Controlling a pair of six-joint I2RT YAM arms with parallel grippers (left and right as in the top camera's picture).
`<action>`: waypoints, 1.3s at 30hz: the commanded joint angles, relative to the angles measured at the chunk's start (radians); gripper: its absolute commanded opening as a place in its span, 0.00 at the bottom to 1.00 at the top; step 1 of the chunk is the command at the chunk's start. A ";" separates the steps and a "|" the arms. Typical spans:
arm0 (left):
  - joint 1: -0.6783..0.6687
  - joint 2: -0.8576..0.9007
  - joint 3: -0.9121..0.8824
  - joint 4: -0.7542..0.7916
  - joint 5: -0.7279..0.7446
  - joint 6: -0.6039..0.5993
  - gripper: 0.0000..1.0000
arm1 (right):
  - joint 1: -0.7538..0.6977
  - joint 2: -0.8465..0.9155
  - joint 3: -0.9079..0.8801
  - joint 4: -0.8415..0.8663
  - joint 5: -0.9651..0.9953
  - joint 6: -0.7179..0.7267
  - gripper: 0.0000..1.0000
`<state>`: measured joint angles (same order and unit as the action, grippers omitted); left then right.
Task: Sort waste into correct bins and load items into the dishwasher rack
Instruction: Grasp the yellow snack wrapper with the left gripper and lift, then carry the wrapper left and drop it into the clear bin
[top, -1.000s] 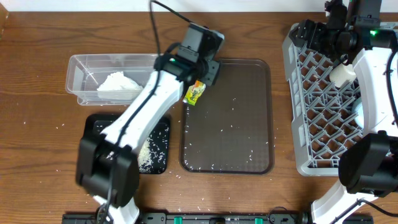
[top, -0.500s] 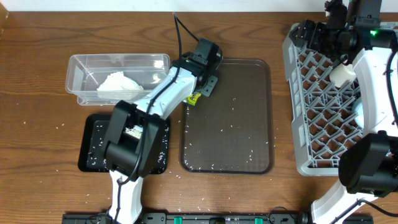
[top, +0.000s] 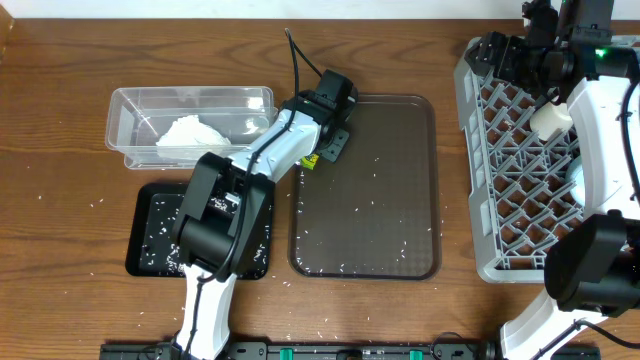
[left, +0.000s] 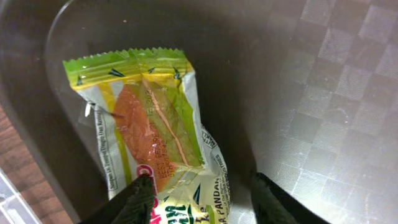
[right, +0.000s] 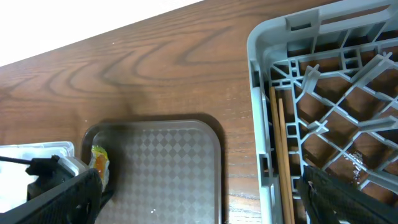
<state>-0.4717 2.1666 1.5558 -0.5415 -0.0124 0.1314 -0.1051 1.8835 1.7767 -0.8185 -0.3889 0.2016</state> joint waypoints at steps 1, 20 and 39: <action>0.003 0.016 -0.004 0.001 -0.018 0.009 0.48 | 0.002 -0.010 0.013 -0.002 -0.003 0.007 0.99; 0.003 0.000 -0.018 -0.003 -0.018 -0.038 0.06 | 0.002 -0.010 0.013 -0.002 -0.003 0.007 0.99; 0.216 -0.468 -0.015 0.004 0.027 -0.407 0.06 | 0.002 -0.010 0.013 -0.002 -0.003 0.007 0.99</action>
<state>-0.3305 1.6787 1.5417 -0.5266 0.0196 -0.1398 -0.1051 1.8835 1.7767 -0.8185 -0.3889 0.2016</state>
